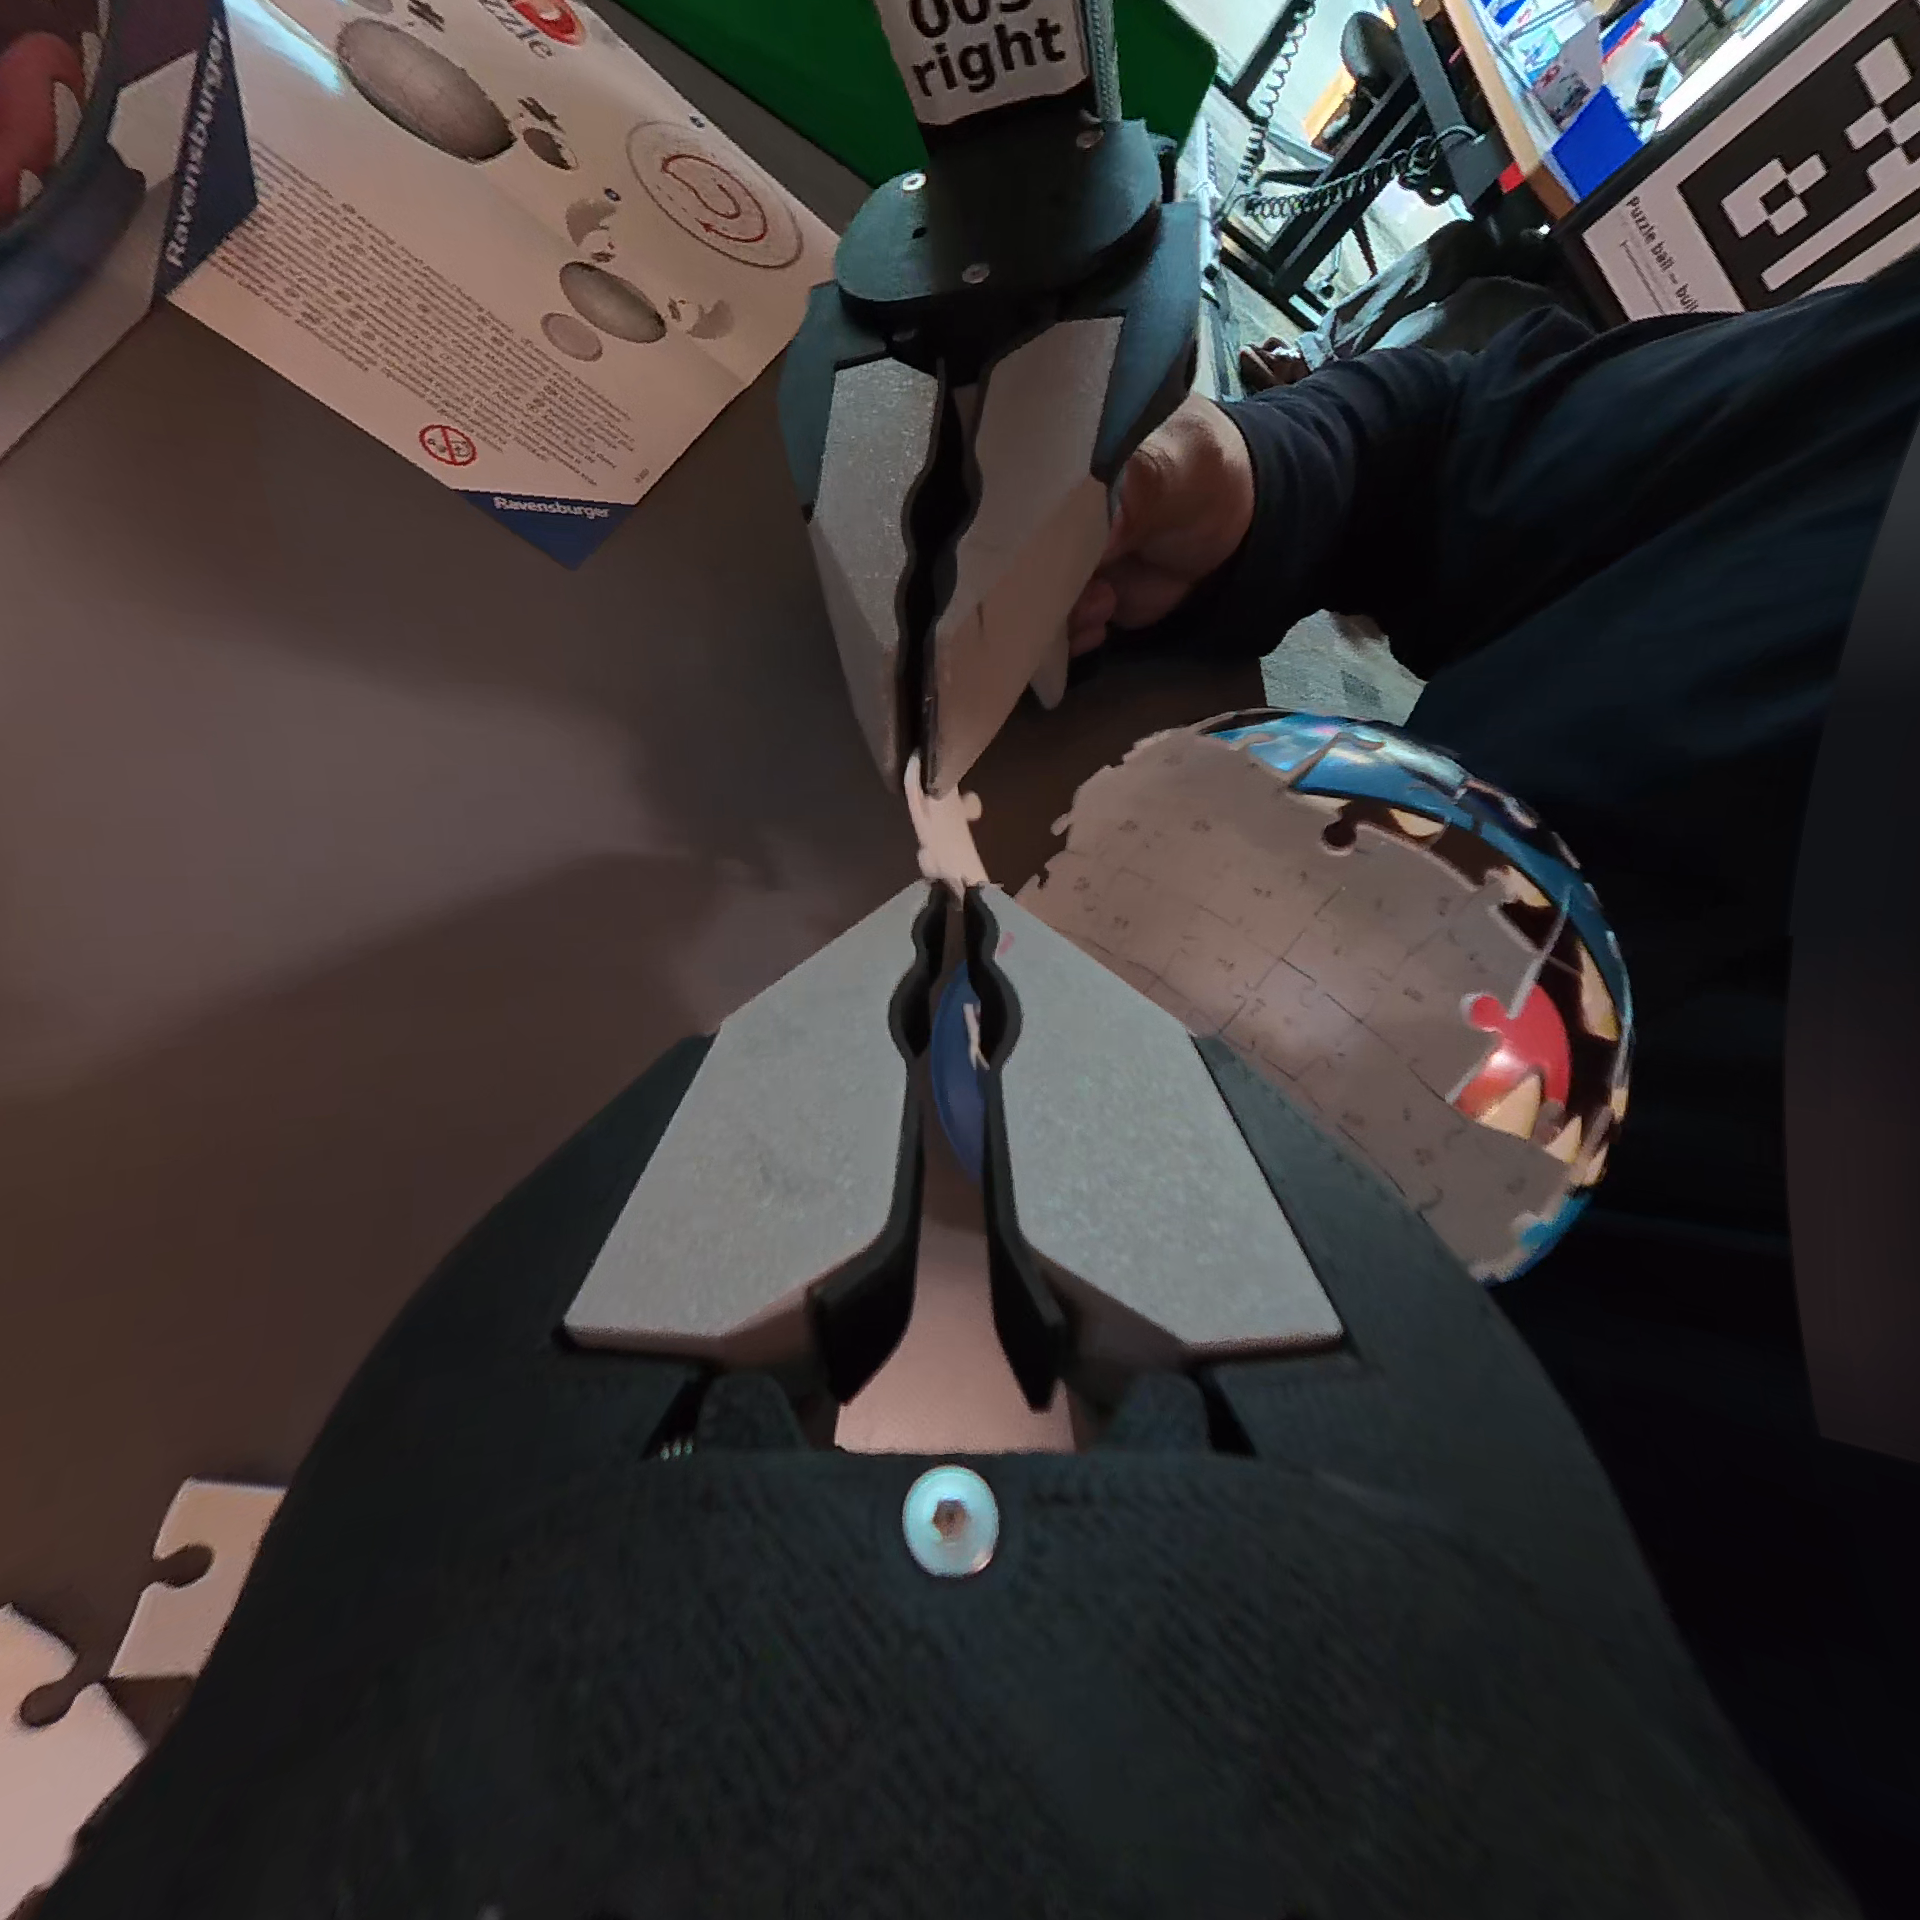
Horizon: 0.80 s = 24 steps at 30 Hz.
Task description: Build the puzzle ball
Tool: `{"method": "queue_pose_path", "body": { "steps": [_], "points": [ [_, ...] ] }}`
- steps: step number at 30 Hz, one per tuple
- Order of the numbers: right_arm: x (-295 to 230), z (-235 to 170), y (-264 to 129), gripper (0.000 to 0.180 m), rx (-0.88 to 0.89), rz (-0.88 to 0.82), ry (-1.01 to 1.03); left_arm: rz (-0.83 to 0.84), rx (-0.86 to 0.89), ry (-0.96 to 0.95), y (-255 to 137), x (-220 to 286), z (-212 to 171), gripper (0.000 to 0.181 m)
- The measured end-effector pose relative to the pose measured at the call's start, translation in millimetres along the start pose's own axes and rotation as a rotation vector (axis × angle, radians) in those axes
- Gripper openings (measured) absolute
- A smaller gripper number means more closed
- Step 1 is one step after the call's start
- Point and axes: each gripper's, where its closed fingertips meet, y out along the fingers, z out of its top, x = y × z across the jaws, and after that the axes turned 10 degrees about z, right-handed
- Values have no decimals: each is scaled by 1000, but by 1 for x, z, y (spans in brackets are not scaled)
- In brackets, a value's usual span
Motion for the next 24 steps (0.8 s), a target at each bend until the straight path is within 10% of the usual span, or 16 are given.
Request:
{"method": "queue_pose_path", "body": {
  "steps": [24],
  "points": [
    [-5, 2, 3, 0, -32, 13, -55, -3, 14, 7, -1, 1, 2, 0]
  ]
}}
